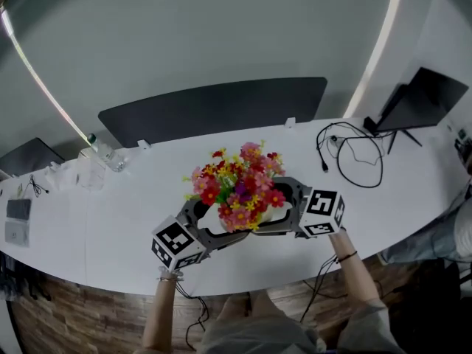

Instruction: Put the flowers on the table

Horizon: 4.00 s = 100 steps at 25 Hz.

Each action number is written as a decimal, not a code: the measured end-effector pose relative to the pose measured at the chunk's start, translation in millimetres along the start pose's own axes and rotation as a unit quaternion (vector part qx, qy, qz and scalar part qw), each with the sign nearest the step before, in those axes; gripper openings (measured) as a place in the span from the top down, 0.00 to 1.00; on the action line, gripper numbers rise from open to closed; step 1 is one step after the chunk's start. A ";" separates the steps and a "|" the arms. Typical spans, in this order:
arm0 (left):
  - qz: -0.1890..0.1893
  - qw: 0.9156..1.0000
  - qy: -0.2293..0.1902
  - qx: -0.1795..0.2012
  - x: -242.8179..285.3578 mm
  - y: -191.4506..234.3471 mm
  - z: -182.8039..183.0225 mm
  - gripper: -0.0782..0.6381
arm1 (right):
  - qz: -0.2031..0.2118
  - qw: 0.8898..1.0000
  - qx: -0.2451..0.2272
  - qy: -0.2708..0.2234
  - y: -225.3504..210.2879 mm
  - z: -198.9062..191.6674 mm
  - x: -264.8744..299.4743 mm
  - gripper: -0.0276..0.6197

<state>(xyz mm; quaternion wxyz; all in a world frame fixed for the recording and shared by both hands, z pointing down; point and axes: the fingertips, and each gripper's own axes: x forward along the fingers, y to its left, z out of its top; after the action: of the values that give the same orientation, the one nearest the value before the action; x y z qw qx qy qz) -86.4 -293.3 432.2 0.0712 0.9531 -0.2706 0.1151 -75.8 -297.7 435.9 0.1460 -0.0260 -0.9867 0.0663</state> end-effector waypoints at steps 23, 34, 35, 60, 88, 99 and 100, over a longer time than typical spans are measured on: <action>-0.020 0.999 0.023 -0.032 50.2 25.3 -79.5 0.27 | -0.019 0.999 0.044 0.006 -41.7 -86.2 9.5 0.26; -0.009 0.999 0.036 -0.037 61.5 34.8 -101.6 0.27 | -0.028 0.998 0.053 0.017 -54.5 -110.0 13.3 0.26; -0.008 0.999 0.036 -0.038 62.0 35.2 -102.9 0.27 | -0.028 0.998 0.054 0.017 -54.9 -111.1 13.7 0.26; 0.008 0.997 0.059 -0.045 68.8 39.1 -131.6 0.27 | -0.046 0.997 0.055 0.042 -62.4 -139.0 20.4 0.26; 0.072 0.994 0.078 0.001 59.7 31.9 -144.1 0.27 | -0.086 0.993 0.024 0.075 -53.3 -151.7 20.8 0.26; 0.122 0.991 0.032 -0.053 45.3 28.2 -139.3 0.27 | -0.128 0.989 0.071 0.026 -51.0 -143.7 0.3 0.26; 0.128 0.990 0.029 -0.057 43.2 27.4 -139.0 0.28 | -0.133 0.988 0.080 0.014 -50.1 -141.3 -2.1 0.26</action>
<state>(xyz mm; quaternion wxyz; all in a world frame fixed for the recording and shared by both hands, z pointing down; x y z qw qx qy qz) -90.4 -310.4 579.3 0.1181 0.9014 -0.3941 0.1348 -34.1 -330.1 576.3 0.1687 0.1165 -0.9708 0.1244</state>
